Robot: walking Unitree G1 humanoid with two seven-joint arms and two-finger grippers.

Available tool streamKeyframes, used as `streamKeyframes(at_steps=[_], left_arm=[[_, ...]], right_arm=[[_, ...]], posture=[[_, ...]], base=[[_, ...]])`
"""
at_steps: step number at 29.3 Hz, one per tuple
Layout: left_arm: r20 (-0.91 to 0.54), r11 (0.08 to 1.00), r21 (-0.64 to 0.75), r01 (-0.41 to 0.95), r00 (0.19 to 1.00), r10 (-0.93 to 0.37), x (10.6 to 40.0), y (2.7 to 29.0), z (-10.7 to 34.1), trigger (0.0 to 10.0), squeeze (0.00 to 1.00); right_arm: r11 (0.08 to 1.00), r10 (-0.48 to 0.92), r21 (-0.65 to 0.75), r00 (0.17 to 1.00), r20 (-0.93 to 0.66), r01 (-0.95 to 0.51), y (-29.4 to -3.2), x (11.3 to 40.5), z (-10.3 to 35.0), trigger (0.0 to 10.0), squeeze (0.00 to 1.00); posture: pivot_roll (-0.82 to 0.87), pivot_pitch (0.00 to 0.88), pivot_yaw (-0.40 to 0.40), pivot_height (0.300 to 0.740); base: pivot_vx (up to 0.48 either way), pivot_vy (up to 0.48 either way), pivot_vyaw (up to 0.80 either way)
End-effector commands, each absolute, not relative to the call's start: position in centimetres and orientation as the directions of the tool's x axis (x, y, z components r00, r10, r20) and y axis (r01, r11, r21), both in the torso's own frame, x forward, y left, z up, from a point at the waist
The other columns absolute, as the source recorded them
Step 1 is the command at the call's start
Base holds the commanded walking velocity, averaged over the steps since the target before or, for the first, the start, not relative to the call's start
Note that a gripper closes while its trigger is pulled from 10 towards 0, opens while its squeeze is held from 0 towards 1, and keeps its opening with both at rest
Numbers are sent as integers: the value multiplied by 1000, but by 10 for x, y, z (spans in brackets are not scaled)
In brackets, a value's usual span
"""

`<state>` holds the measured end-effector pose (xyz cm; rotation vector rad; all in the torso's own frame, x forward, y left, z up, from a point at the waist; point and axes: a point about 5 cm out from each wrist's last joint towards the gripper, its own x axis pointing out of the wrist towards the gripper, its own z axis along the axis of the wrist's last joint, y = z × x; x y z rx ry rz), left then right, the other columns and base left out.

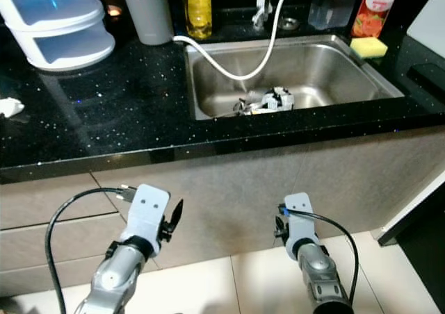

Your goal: Kitchen organization

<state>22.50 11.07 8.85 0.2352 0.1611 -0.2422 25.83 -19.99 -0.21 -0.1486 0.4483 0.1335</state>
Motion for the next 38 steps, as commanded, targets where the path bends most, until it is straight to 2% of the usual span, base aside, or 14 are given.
streamKeyframes(at_steps=[1, 4, 10, 13, 15, 18, 19, 24, 26, 27, 29, 33, 35, 38], left_arm=[[-217, 936, 238, 259, 954, -208, 224, 111, 81, 10000, 0], [-272, 930, 271, 250, 946, -175, 221, 111, 67, 10000, 0], [-299, 950, 233, 208, 945, -134, 215, 111, 49, 10000, 0], [-333, 952, 229, 204, 935, -120, 210, 109, 33, 10000, 0], [-413, 958, 229, 173, 908, -65, 201, 120, 4, 10000, 0], [-468, 954, 259, 151, 884, -13, 196, 132, -13, 10000, 0], [-529, 961, 247, 126, 848, 25, 190, 142, -29, 10000, 0], [-617, 974, 215, 71, 783, 79, 180, 156, -51, 10000, 0], [-638, 974, 214, 81, 766, 77, 179, 158, -55, 10000, 0], [-685, 981, 175, 84, 726, 60, 178, 163, -65, 10000, 0], [-685, 981, 175, 84, 726, 60, 178, 163, -65, 10000, 0], [-700, 984, 159, 86, 712, 50, 184, 166, -69, 10000, 0], [-691, 971, 172, 165, 723, 0, 191, 159, -68, 10000, 0], [-697, 962, 157, 224, 715, -53, 193, 153, -69, 10000, 0]], right_arm=[[977, 110, -112, 883, -457, -180, -199, 256, -7, 10000, 0], [966, 128, -132, 858, -498, -221, -196, 254, -16, 10000, 0], [950, 172, -123, 813, -557, -285, -182, 250, -28, 10000, 0], [952, 157, -117, 781, -604, -282, -184, 245, -36, 10000, 0], [963, 125, -106, 760, -638, -247, -188, 238, -44, 10000, 0], [966, 120, -97, 753, -647, -238, -190, 235, -46, 10000, 0], [966, 129, -85, 737, -664, -245, -190, 231, -49, 10000, 0], [956, 171, -44, 668, -724, -292, -191, 215, -60, 10000, 0], [956, 165, -44, 657, -736, -289, -193, 211, -63, 10000, 0], [968, 117, -58, 646, -754, -242, -199, 204, -67, 10000, 0], [968, 117, -58, 646, -754, -242, -199, 204, -67, 10000, 0], [990, 16, -79, 635, -772, -120, -213, 194, -71, 10000, 0], [997, -14, -59, 615, -788, -54, -218, 188, -75, 10000, 0], [999, 10, -18, 597, -802, -40, -216, 184, -77, 10000, 0]], posture=[[-11, 20, -14, 740], [5, 24, -35, 740], [27, 27, -55, 740], [35, 23, -57, 740], [24, 18, -56, 740], [21, 13, -54, 740], [16, 6, -51, 740], [10, 0, -44, 740], [22, 0, -45, 740], [14, 0, -33, 740], [14, 0, -33, 740], [-10, 0, -12, 740], [-45, 0, 17, 740], [-58, 0, 27, 740]], base=[[0, 0, 0], [0, 0, 0], [0, 0, 0], [0, 0, 0], [0, 0, 0], [0, 0, 0], [0, 0, 0], [0, 0, 0], [0, 0, 0], [0, 0, 0], [0, 0, 0], [0, 0, 0], [0, 0, 0], [0, 0, 0]])
